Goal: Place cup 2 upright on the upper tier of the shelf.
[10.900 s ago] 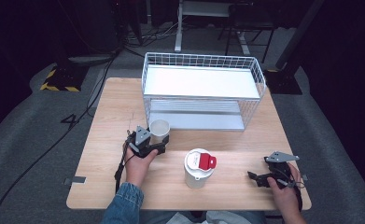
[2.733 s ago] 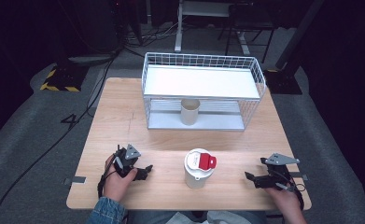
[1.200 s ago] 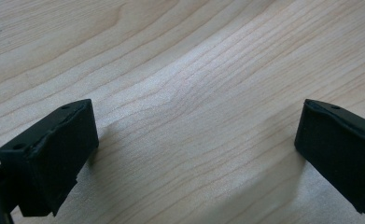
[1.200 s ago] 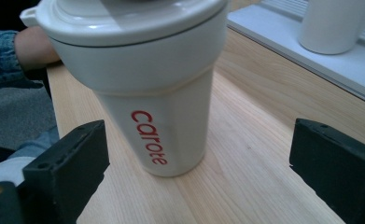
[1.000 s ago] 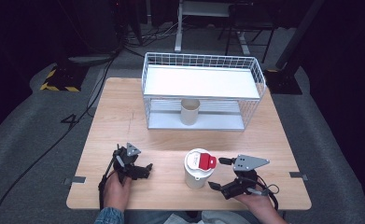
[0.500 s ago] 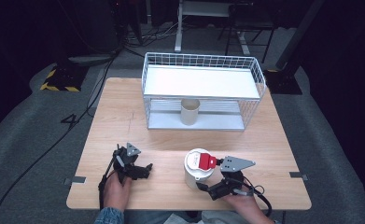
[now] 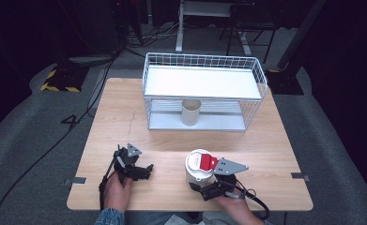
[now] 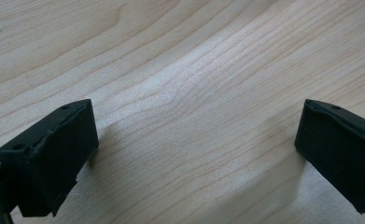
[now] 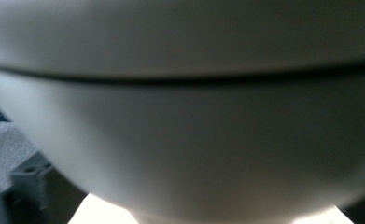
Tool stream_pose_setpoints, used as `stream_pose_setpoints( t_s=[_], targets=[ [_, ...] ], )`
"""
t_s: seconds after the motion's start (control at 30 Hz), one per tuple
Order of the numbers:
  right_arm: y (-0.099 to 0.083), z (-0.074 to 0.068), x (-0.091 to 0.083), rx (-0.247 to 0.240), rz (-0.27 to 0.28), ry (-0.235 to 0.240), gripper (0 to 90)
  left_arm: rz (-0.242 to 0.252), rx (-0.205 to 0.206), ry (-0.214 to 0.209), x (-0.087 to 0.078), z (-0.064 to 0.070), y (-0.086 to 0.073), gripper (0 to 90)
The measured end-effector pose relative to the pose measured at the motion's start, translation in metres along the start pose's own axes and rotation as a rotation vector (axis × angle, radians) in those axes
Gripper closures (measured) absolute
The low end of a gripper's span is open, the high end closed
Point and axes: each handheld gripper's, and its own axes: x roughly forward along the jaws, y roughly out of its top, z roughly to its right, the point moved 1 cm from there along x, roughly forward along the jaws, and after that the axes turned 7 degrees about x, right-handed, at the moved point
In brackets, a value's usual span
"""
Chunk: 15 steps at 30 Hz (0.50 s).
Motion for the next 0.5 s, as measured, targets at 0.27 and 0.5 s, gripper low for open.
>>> stream_pose_setpoints(
  t_s=[0.27,0.5],
  targets=[
    [-0.0027,-0.0022,-0.0004,-0.02,0.044,-0.028,12.4,0.0,0.0,0.0,0.0,0.0,0.0,0.0],
    [-0.0013,-0.0025,-0.0007,-0.029,0.034,-0.032,12.9,-0.001,0.0,-0.001,-0.0001,0.0,0.0,0.0]
  ],
)
